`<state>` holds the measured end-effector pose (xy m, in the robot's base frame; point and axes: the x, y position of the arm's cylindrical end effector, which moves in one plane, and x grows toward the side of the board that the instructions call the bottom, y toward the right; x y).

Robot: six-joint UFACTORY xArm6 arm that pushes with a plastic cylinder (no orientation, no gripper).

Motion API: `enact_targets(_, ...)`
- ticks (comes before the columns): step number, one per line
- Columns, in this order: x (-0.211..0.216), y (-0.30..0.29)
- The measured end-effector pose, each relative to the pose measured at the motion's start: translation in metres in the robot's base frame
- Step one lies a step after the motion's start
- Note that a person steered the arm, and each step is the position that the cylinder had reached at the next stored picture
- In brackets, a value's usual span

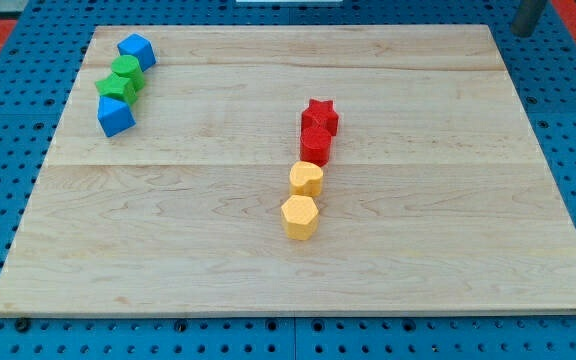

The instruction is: Move the yellow heart to the left of the yellow hexagon

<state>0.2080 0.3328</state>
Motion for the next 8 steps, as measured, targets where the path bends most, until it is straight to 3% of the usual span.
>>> enact_targets(3, 0.097, -0.046)
enact_targets(5, 0.102, -0.045)
enact_targets(6, 0.162, -0.045)
enact_targets(7, 0.231, -0.094)
enact_targets(8, 0.271, -0.163)
